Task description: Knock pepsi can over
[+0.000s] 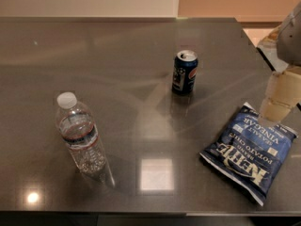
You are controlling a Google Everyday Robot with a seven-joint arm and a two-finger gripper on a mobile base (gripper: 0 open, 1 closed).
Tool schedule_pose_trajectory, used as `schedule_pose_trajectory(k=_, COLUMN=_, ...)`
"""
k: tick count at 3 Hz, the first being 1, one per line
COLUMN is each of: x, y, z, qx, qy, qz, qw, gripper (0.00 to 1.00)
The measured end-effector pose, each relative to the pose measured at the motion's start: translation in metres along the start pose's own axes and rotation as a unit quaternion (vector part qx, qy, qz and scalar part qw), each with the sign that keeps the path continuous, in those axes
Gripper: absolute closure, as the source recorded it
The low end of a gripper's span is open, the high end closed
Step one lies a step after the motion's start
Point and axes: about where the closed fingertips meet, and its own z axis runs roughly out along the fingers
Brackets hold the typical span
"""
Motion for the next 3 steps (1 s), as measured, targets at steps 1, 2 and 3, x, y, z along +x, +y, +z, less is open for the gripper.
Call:
schedule_pose_trajectory(k=1, x=-0.006, y=-0.01, z=-0.001, qx=0.005, qy=-0.006, qz=0.005, qw=1.0, gripper=0.0)
schedule_pose_trajectory(k=2, x=-0.016, y=-0.031, z=0.004, qx=0.012, qy=-0.015, qz=0.009, qw=0.9998, gripper=0.0)
schedule_pose_trajectory(k=3, x=-0.028, y=-0.059, z=0.017, qx=0.017, qy=-0.041, qz=0.016, qw=0.9989, gripper=0.0)
